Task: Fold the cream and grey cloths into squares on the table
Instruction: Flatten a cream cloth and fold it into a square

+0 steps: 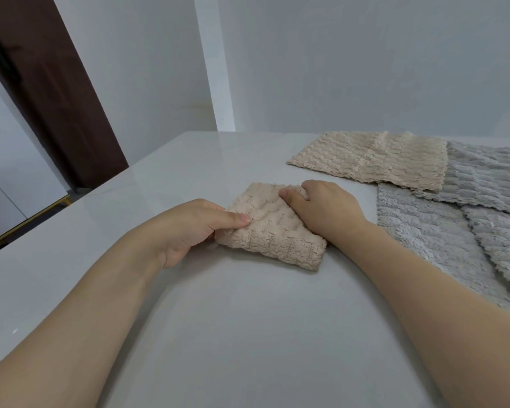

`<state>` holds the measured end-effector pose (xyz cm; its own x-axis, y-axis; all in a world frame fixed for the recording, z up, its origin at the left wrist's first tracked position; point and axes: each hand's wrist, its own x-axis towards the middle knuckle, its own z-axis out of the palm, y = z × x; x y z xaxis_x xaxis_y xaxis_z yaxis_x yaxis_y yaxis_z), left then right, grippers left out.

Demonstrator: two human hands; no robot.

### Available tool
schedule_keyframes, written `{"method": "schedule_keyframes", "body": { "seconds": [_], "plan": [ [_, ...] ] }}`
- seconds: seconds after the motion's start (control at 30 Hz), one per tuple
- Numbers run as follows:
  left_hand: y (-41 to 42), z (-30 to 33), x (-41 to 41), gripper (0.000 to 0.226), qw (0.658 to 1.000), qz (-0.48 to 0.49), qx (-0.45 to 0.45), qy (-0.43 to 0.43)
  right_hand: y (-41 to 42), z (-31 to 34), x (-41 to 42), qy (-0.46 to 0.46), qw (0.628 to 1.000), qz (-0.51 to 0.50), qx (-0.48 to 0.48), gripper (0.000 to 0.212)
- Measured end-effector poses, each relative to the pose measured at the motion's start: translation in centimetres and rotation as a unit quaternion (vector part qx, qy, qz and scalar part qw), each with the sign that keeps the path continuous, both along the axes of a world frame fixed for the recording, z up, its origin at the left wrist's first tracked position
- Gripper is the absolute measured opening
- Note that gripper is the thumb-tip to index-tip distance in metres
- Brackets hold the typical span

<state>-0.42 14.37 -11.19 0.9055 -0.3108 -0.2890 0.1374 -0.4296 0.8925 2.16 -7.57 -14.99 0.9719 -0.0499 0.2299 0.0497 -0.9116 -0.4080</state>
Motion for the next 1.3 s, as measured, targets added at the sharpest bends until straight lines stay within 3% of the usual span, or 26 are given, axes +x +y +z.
{"method": "schedule_keyframes", "body": {
  "seconds": [0.1,0.17,0.23,0.3,0.33,0.4,0.47,0.53,0.67,0.77,0.87,1.0,1.17,1.3],
  "plan": [
    [-0.1,-0.1,0.2,0.070,0.999,0.027,0.022,0.012,0.2,0.1,-0.1,0.008,1.000,-0.005,-0.008,0.050],
    [0.0,-0.6,0.6,0.045,0.997,0.059,0.050,-0.015,0.4,0.3,-0.4,0.019,1.000,-0.005,-0.008,0.048],
    [0.0,-1.1,1.0,0.042,0.985,0.096,0.136,-0.050,0.5,0.6,-0.9,0.014,0.999,0.018,-0.035,0.038],
    [-0.1,-1.1,0.9,0.038,0.932,0.130,0.295,-0.166,0.6,0.8,-1.2,-0.004,0.999,0.038,-0.028,0.021],
    [-0.6,-1.0,0.5,0.030,0.902,0.144,0.315,-0.257,0.6,0.8,-1.3,-0.007,0.999,0.039,-0.015,0.021],
    [-2.3,-0.8,-1.4,0.017,0.889,0.098,0.221,-0.389,0.3,0.7,-1.0,0.003,0.999,0.045,0.000,0.023],
    [-4.5,-1.2,-3.6,0.023,0.879,-0.009,0.221,-0.421,0.0,0.3,-0.4,0.017,0.999,0.039,0.017,0.025],
    [-5.8,-2.3,-4.4,0.040,0.848,-0.059,0.317,-0.420,-0.2,0.0,0.1,0.027,0.998,0.039,0.042,0.029],
    [-6.6,-3.6,-3.6,0.035,0.785,-0.005,0.392,-0.479,-0.3,-0.2,0.2,0.024,0.998,0.046,0.033,0.031],
    [-6.8,-4.0,-3.1,0.031,0.762,-0.013,0.420,-0.494,0.0,-0.1,0.1,0.019,0.998,0.043,0.029,0.028],
    [-6.9,-3.8,-2.9,0.032,0.760,-0.018,0.447,-0.472,0.2,0.0,-0.1,0.014,0.999,0.040,0.023,0.025],
    [-6.8,-3.5,-2.6,0.030,0.783,-0.034,0.480,-0.393,0.5,0.1,-0.4,-0.005,0.999,0.039,0.015,0.022],
    [-5.5,-2.8,-2.1,0.019,0.791,-0.116,0.469,-0.375,0.6,-0.1,-0.3,-0.014,0.999,0.032,0.008,0.020],
    [-5.0,-2.8,-2.3,0.024,0.805,-0.094,0.443,-0.383,0.5,-0.1,-0.3,-0.014,0.999,0.039,0.005,0.021]
  ]
}}
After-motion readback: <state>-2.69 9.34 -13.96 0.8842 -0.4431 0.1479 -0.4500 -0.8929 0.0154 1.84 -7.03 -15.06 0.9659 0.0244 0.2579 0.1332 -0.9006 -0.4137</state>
